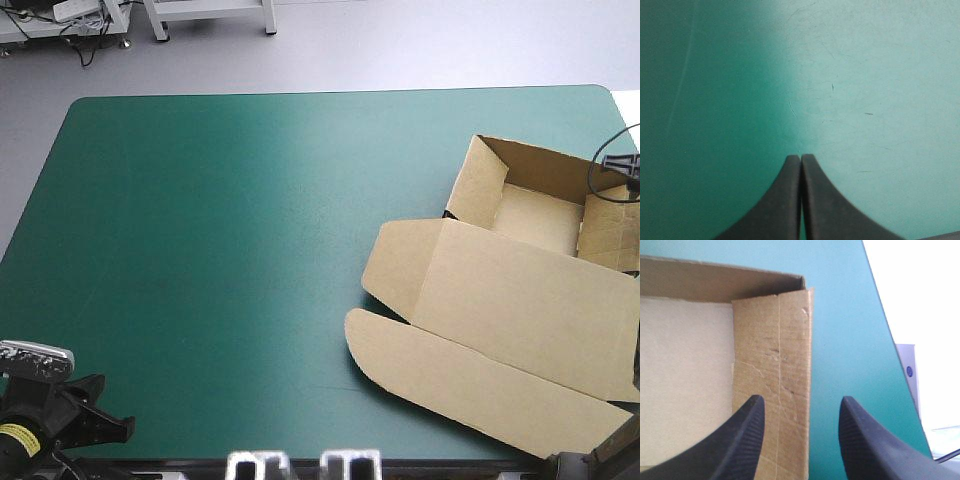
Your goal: Fold the box
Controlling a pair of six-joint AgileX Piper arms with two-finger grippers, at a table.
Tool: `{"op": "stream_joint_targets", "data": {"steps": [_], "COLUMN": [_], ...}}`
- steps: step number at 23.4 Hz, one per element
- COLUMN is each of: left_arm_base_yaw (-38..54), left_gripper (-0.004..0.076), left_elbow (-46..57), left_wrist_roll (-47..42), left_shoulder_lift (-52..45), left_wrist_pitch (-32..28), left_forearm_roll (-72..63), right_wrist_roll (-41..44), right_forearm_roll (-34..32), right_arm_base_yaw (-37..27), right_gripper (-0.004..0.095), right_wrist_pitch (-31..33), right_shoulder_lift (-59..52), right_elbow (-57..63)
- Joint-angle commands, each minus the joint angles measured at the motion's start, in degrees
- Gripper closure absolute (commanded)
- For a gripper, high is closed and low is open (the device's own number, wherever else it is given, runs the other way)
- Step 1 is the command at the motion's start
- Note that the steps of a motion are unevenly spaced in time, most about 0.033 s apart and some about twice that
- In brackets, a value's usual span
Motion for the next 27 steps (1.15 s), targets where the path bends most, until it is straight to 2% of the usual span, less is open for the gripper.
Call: {"op": "stream_joint_targets", "data": {"steps": [1,3,6,7,12,15,17,20,24,27], "left_arm_base_yaw": [0.0,0.0,0.0,0.0,0.0,0.0,0.0,0.0,0.0,0.0], "left_gripper": [0.0734,0.0734,0.0734,0.0734,0.0734,0.0734,0.0734,0.0734,0.0734,0.0734], "left_elbow": [-1.3,-1.3,-1.2,-1.2,-1.2,-0.9,0.1,3.4,6.5,9.6], "left_wrist_roll": [-0.1,-0.1,-0.2,-0.2,-0.2,0.8,1.4,1.4,1.6,6.4], "left_shoulder_lift": [0.7,0.7,0.7,0.7,0.7,0.6,-0.5,-4.4,-9.4,-9.7], "left_wrist_pitch": [1.8,1.5,0.1,-0.5,-4.7,-7.1,-9.6,-10.4,-12.1,-12.6], "left_forearm_roll": [0.2,-0.6,-0.3,0.0,0.0,0.0,-0.5,-1.7,-2.2,-5.2], "right_wrist_roll": [-0.6,-0.8,-8.2,-9.2,-9.2,-9.3,-10.2,-10.7,-11.0,-11.0], "right_forearm_roll": [2.5,7.7,18.0,19.6,19.8,19.8,19.8,20.0,18.4,13.2], "right_arm_base_yaw": [-0.3,-0.2,1.0,1.5,3.9,3.9,3.9,3.9,5.3,8.9], "right_gripper": [0.0485,0.0583,0.0855,0.0926,0.0911,0.0911,0.0911,0.0911,0.0911,0.0911], "right_wrist_pitch": [1.2,1.2,1.2,1.2,-0.4,-4.3,-7.5,-13.3,-13.6,-12.7], "right_shoulder_lift": [-9.5,-13.1,-19.9,-21.9,-35.2,-44.8,-54.1,-67.7,-80.7,-87.7], "right_elbow": [-2.3,-1.9,3.0,5.0,20.0,31.0,42.0,57.7,66.5,70.2]}}
